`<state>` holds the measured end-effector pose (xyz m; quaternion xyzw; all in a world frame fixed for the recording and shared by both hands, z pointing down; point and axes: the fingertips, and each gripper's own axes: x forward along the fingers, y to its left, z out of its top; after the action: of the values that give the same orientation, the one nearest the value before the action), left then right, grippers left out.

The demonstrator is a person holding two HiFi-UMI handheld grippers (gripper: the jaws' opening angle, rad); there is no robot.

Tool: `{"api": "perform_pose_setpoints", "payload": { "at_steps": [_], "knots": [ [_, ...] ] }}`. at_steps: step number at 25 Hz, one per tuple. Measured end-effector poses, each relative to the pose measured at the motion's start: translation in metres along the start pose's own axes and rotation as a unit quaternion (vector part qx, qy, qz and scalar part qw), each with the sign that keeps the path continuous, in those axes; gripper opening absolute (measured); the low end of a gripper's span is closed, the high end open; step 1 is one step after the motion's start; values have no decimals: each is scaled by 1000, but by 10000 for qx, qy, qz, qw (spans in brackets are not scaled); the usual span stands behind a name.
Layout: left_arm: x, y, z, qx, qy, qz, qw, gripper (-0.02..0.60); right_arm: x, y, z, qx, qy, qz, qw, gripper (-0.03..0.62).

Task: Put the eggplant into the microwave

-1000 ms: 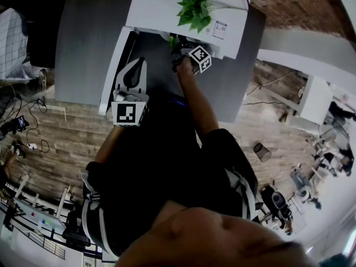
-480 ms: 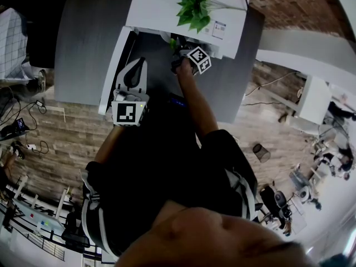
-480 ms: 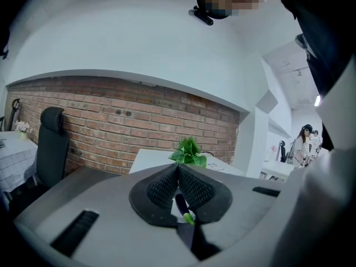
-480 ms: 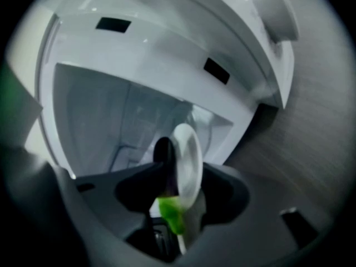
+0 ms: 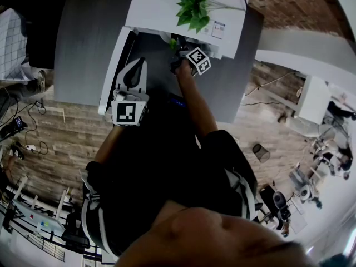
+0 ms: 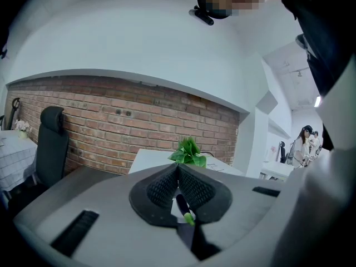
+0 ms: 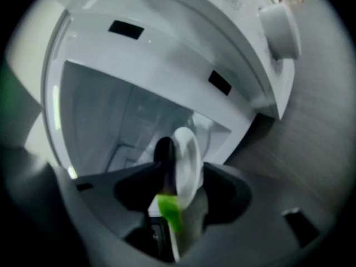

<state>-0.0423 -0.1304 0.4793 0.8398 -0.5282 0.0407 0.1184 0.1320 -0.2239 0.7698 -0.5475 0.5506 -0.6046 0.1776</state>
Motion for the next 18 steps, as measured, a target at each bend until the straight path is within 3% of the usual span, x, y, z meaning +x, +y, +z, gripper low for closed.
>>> {"api": "perform_pose_setpoints", "payload": {
  "at_steps": [4,8,12,18],
  "knots": [
    [0,1,1,-5,3,-7,10000,35,-9,7,-1,-392,-20,11,9992,232],
    [1,-1,1,8,-12,-42,10000,35,-20,13,-4,-1263,15,-110,9919,232],
    [-1,-2,1,11,-2,-54,10000,35,-34,21,-6,-2284,-30,-262,9732,232],
    [-2,-4,3,31,-44,-77,10000,35,-48,26,-14,-3302,2,-453,9428,232]
  ]
}}
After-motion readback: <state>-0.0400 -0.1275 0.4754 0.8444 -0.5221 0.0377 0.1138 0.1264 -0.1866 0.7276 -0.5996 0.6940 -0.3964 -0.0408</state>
